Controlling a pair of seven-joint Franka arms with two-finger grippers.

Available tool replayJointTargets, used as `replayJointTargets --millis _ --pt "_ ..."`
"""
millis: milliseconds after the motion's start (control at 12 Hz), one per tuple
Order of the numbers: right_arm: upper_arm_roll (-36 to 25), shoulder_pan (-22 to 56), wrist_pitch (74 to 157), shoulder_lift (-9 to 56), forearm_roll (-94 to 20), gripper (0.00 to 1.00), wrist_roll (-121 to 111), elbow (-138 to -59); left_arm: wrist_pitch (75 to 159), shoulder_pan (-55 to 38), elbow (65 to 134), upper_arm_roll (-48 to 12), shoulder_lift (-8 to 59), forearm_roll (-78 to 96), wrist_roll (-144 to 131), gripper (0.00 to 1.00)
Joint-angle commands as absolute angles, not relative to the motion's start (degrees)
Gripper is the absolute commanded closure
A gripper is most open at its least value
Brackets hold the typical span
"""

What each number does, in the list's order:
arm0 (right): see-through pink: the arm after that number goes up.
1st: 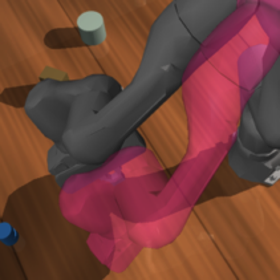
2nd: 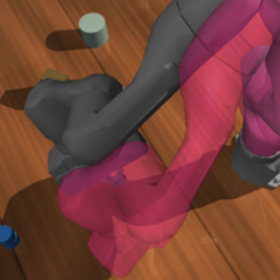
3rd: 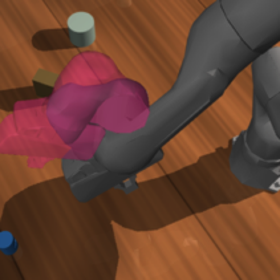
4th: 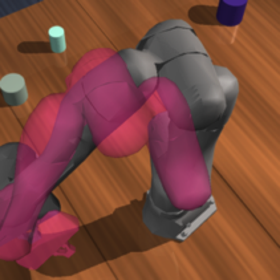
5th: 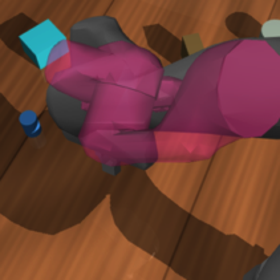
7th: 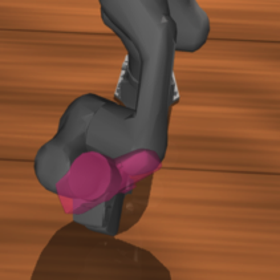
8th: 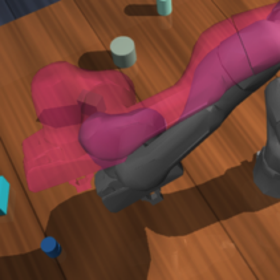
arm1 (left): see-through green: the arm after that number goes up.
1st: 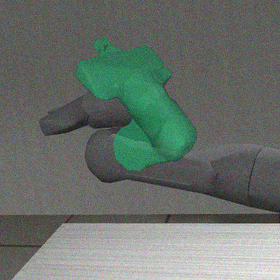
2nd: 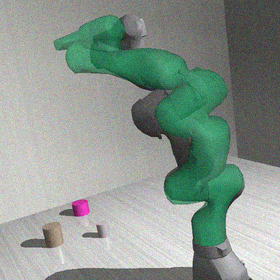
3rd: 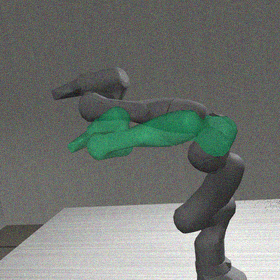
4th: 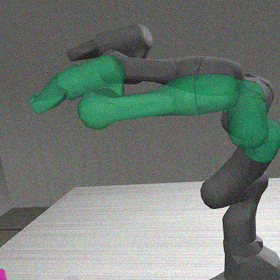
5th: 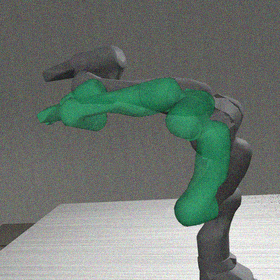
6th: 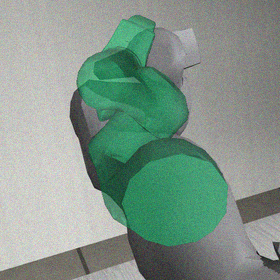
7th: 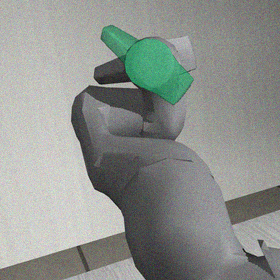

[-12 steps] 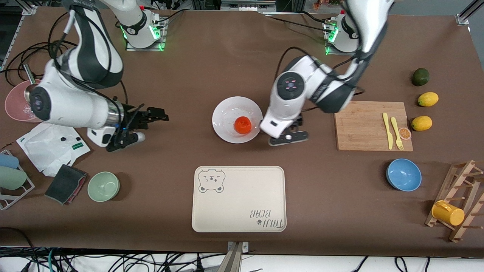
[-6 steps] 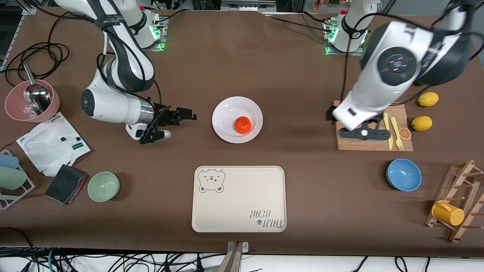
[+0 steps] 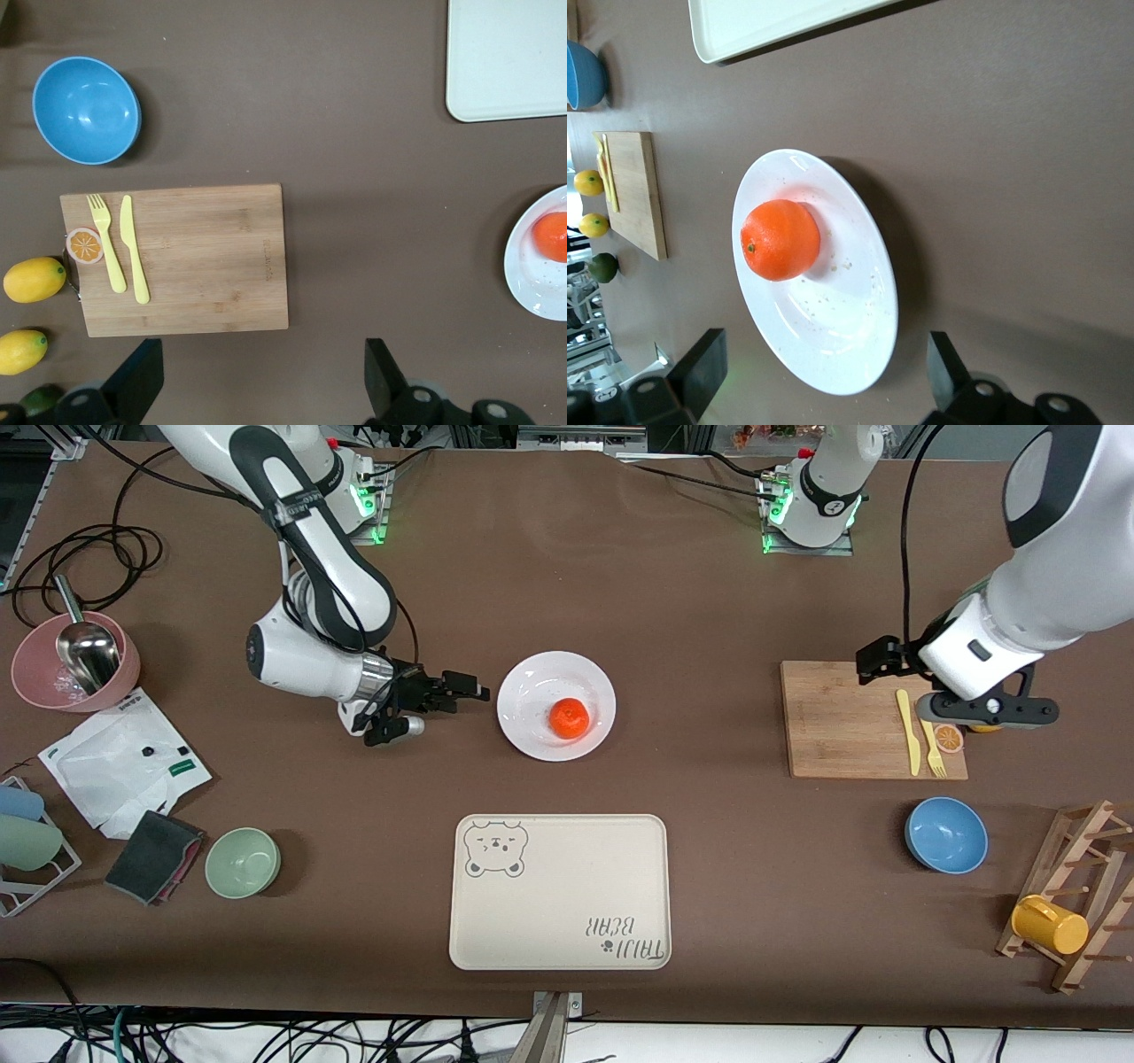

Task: Place orange and plate with both arms
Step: 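Raise the left gripper away while the right gripper approaches the plate rim, then grasp the rim of the white plate with the right gripper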

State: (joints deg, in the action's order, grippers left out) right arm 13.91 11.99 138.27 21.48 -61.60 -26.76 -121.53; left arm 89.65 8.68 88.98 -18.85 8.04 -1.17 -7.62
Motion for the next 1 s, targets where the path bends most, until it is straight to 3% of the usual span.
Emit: replayJointTargets --millis 0,249,830,913 --pt "15.6 11.5 141.8 25.1 -69.3 0.0 -35.3 -121.4 90.7 8.8 96.1 -17.1 -0.2 0.7 -2.4 0.0" --pt "16.7 11.5 143.1 28.7 -78.9 0.0 -44.7 -121.0 93.0 0.6 99.2 -6.2 -1.8 1.1 2.4 0.01" --pt "17.9 12.9 145.1 31.3 -86.6 0.01 -47.1 -120.1 93.4 0.8 98.0 -6.0 -0.4 1.4 2.5 0.0" --pt "18.0 13.7 146.6 31.6 -86.7 0.05 -47.1 -120.0 93.4 0.7 98.0 -6.1 -0.4 1.4 2.1 0.0"
